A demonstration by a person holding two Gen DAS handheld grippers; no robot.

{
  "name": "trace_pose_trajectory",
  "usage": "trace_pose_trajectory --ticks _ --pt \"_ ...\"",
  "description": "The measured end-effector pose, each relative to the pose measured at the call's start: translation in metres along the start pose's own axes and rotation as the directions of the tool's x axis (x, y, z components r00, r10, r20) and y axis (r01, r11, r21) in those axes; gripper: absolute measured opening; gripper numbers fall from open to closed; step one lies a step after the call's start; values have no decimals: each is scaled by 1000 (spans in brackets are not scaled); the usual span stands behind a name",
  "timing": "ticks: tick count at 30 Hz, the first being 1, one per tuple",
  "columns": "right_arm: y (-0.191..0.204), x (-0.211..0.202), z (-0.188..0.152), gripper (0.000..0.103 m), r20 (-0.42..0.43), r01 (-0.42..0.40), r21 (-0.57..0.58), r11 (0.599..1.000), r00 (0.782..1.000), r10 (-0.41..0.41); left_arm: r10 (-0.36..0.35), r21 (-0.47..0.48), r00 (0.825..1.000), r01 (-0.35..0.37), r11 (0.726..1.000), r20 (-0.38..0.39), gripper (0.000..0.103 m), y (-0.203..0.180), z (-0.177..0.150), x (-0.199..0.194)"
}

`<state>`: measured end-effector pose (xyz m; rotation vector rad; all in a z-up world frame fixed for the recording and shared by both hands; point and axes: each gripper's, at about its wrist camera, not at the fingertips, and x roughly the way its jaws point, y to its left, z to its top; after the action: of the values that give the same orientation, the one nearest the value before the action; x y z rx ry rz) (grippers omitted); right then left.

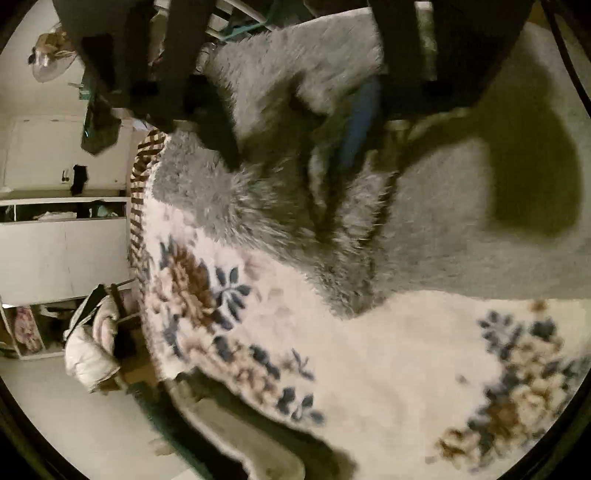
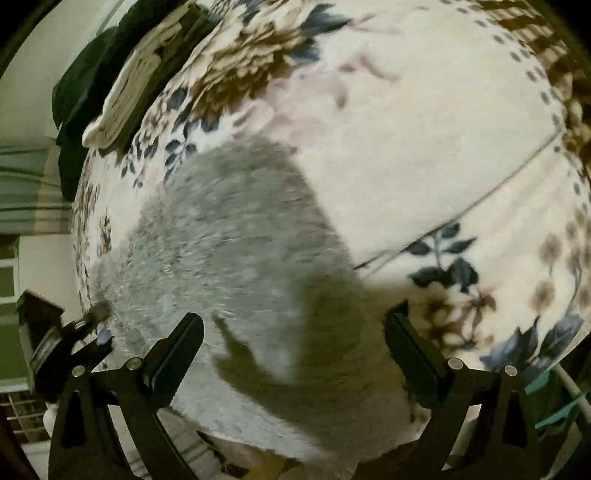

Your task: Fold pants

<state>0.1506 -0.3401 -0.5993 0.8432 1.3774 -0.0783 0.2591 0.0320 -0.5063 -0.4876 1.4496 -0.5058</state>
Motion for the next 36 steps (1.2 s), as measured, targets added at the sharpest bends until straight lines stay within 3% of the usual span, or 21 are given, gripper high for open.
trace_pose_trajectory --ticks 2,4,7,8,9,10,11,14,16,18,21,23,24,27,28,33,34,36 --pt "2 3 3 100 -19 -23 -16 1000 1000 23 -26 4 1000 27 1000 -11 71 3 -13 -5" --pt "3 10 6 100 -53 -29 -32 999 998 27 -3 33 998 5 999 -59 71 3 -25 7" --pt "2 27 9 100 -127 -51 -35 998 991 46 114 151 985 -94 984 -128 71 -4 -41 40" --pt "1 32 10 92 -144 -69 -30 997 988 64 169 173 977 -145 974 -134 69 -4 -44 52" --pt "2 35 10 75 -150 -78 -31 996 986 72 172 176 977 -148 973 -129 53 -3 -48 58" --pt "4 36 11 41 -145 -45 -52 998 989 37 141 161 983 -121 979 -120 16 -1 -51 58" --pt "6 37 13 34 -150 -12 -61 998 989 2 123 148 985 -104 983 -123 15 -2 -55 56" --pt "9 22 17 29 -104 -31 -47 998 994 26 75 110 994 -66 992 -79 14 -3 -73 31" --pt "13 11 20 28 -71 -41 -52 998 997 38 45 13 996 -44 999 -76 14 7 -85 19" --pt "15 10 22 28 -78 -35 -50 998 996 31 73 -55 992 -79 995 -103 21 23 -94 24" --pt "13 28 22 55 -157 7 -31 999 987 -12 83 -152 989 -102 983 -126 30 41 -93 26" --pt "20 21 20 74 -128 31 -53 998 991 -37 99 -174 992 -111 978 -81 31 40 -86 8" --pt "25 15 19 76 -104 46 -71 996 993 -54 114 -168 992 -120 979 -47 37 37 -82 -2" --pt "40 -8 12 76 -35 66 -93 993 997 -70 150 -113 987 -143 983 54 74 17 -62 -24" --pt "43 -12 11 76 -29 56 -90 994 998 -59 141 -87 987 -134 987 82 76 12 -54 -26" --pt "54 -15 6 76 -31 42 -99 994 998 -46 159 20 987 -160 987 30 75 -5 -8 18" --pt "56 -10 6 76 -39 32 -89 996 999 -35 155 53 988 -156 986 29 59 -7 -4 24" --pt "60 -4 6 76 -33 34 -93 995 999 -37 144 141 987 -152 978 65 14 -14 4 22"
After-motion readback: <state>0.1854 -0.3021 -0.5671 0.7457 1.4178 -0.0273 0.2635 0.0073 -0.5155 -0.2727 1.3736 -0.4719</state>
